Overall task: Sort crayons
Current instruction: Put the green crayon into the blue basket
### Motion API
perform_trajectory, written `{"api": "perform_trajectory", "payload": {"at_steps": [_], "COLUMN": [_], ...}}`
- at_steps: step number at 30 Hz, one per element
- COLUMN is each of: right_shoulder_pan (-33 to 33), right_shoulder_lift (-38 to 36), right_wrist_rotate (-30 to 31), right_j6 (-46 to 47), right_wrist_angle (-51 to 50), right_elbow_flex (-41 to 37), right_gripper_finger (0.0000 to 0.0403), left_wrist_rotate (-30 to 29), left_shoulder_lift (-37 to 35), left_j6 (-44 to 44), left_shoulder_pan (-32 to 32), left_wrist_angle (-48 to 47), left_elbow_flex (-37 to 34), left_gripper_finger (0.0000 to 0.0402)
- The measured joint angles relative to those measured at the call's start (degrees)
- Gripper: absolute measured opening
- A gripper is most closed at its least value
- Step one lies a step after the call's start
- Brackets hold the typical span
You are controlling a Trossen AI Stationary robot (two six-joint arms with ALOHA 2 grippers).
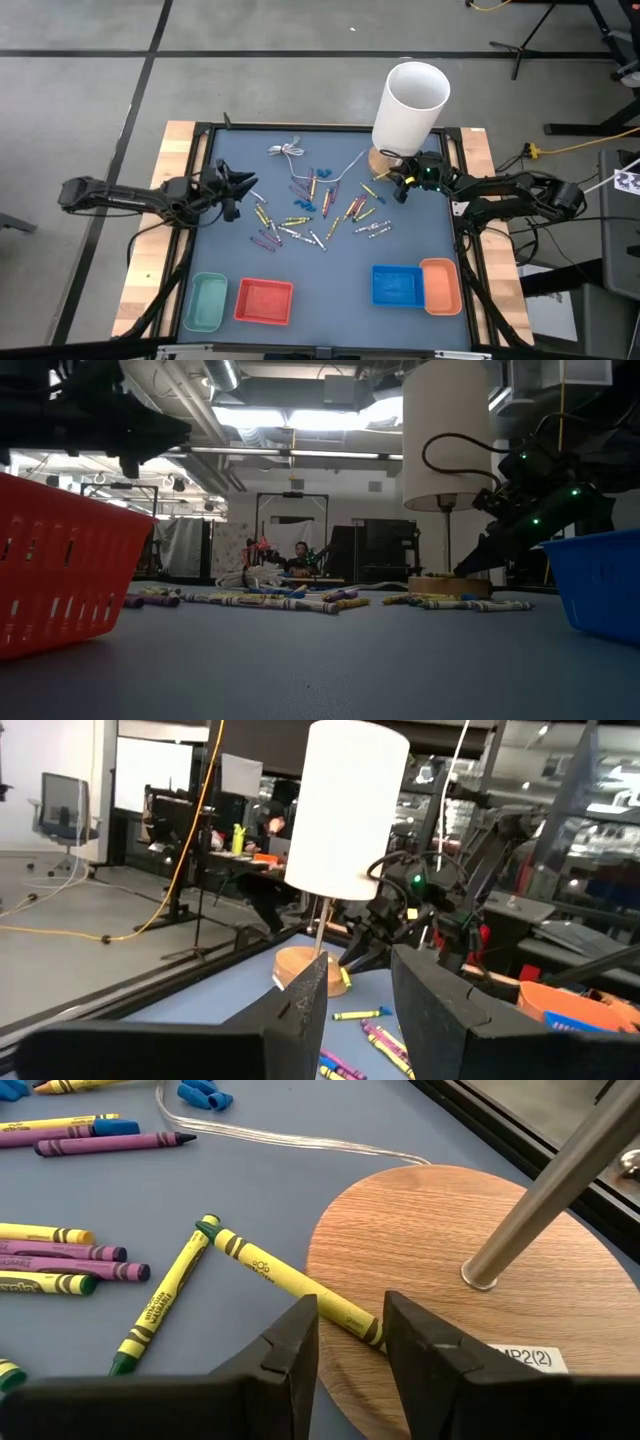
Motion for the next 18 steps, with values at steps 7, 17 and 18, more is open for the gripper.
{"api": "perform_trajectory", "payload": {"at_steps": [7, 17, 18], "right_shoulder_pan": [0.0, 0.0, 0.0], "right_shoulder_lift": [0.0, 0.0, 0.0], "right_wrist_rotate": [0.0, 0.0, 0.0], "right_j6": [0.0, 0.0, 0.0], "right_wrist_angle": [0.0, 0.0, 0.0], "right_elbow_flex": [0.0, 0.0, 0.0], "right_gripper_finger": [0.0117, 0.0117, 0.0117], "left_wrist_rotate": [-1.2, 4.2, 5.8], "left_shoulder_lift": [15.8, 38.4, 40.9], "left_j6": [0.1, 0.2, 0.2], "left_shoulder_pan": [1.6, 8.6, 9.2], "left_wrist_angle": [2.2, 2.3, 2.3], "left_elbow_flex": [8.5, 25.4, 27.3], "left_gripper_finger": [0.0099, 0.0099, 0.0099]}}
